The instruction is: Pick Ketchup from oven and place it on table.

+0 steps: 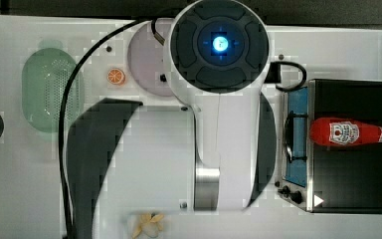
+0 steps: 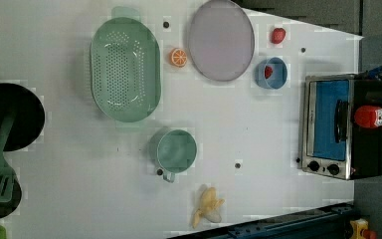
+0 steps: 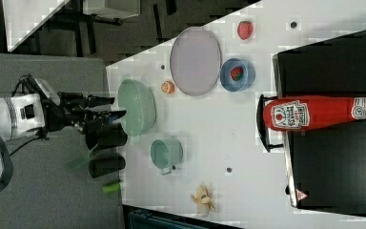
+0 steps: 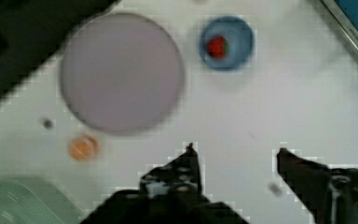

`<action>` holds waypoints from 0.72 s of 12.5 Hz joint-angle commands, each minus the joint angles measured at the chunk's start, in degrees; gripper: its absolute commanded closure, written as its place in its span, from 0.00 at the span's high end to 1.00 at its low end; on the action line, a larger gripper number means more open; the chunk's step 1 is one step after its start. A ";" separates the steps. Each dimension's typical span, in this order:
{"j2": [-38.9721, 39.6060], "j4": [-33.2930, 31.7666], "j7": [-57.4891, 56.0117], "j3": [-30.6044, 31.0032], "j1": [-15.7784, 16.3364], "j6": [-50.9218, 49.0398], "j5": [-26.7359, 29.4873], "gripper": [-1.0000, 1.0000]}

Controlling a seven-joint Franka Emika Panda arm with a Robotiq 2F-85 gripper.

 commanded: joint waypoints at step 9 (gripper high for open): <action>-15.95 -9.34 1.85 -8.92 -4.56 -5.36 -0.95 1.00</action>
